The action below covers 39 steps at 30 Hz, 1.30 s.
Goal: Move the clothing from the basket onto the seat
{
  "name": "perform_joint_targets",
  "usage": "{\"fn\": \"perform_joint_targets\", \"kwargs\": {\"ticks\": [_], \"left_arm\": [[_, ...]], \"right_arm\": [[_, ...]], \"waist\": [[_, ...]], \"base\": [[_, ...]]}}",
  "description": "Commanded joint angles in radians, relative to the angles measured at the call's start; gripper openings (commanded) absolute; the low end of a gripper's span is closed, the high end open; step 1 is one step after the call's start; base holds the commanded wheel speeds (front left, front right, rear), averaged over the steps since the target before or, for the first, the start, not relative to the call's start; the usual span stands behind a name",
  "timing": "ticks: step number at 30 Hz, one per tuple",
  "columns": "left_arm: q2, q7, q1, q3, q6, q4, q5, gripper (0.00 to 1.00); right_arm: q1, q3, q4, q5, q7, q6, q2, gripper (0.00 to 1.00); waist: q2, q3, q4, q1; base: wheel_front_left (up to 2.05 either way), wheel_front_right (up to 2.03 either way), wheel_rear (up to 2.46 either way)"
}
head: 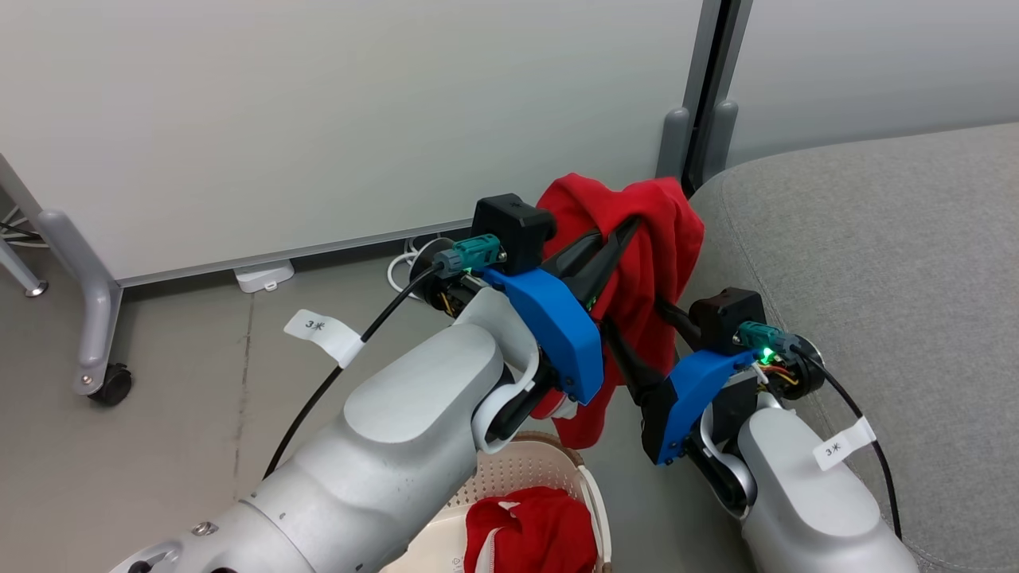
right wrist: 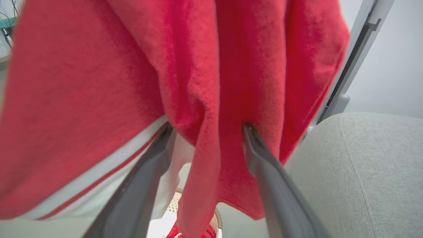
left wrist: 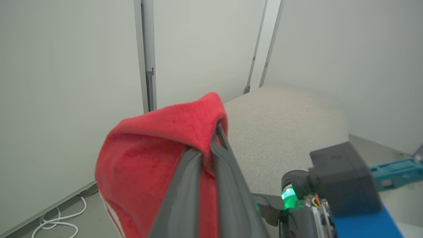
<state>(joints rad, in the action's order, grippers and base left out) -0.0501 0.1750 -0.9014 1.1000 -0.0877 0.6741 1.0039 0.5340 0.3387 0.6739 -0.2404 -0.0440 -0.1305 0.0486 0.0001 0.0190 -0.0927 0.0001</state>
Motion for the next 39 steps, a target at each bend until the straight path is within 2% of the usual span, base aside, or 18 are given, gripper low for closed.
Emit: {"fn": "perform_joint_targets", "kwargs": {"ticks": [1, 8, 9, 11, 12, 13, 39], "left_arm": [[-0.001, 0.008, -0.021, 0.009, 0.005, -0.004, 0.009, 0.0], [-0.001, 0.017, -0.031, 0.037, 0.008, -0.001, 0.038, 0.0], [-0.001, 0.019, -0.032, 0.041, 0.008, 0.0, 0.042, 0.0], [-0.001, 0.023, -0.034, 0.049, 0.008, 0.001, 0.049, 0.0], [-0.001, 0.023, -0.034, 0.049, 0.008, 0.001, 0.049, 0.0], [-0.001, 0.022, -0.036, 0.053, 0.009, 0.002, 0.053, 0.0], [-0.001, 0.046, -0.051, 0.116, 0.015, 0.051, 0.11, 0.0]], "right_arm": [[0.032, 0.01, 0.026, -0.014, -0.013, 0.0, 0.003, 1.0], [0.077, 0.048, 0.101, -0.054, -0.041, 0.0, 0.003, 1.0], [0.081, 0.055, 0.113, -0.062, -0.04, 0.0, 0.003, 0.74], [0.089, 0.067, 0.128, -0.075, -0.049, 0.0, 0.003, 0.06], [0.089, 0.067, 0.128, -0.075, -0.049, 0.0, 0.003, 0.06], [0.092, 0.072, 0.136, -0.08, -0.055, 0.0, 0.003, 0.0], [0.125, 0.156, 0.243, -0.159, -0.113, 0.0, 0.003, 0.0]], "waist": [[-0.0001, -0.003, 0.003, -0.0001], [-0.0001, -0.009, 0.003, -0.0001], [-0.0001, -0.01, 0.003, -0.0001], [-0.0001, -0.011, 0.002, -0.0001], [-0.0001, -0.011, 0.002, -0.0001], [-0.0001, -0.012, 0.001, -0.0001], [-0.0001, -0.03, -0.012, -0.0001]], "base": [[0.0, 0.0, 0.0], [0.0, 0.0, 0.0], [0.0, 0.0, 0.0], [0.0, 0.0, 0.0], [0.0, 0.0, 0.0], [0.0, 0.0, 0.0], [0.0, 0.0, 0.0]]}}
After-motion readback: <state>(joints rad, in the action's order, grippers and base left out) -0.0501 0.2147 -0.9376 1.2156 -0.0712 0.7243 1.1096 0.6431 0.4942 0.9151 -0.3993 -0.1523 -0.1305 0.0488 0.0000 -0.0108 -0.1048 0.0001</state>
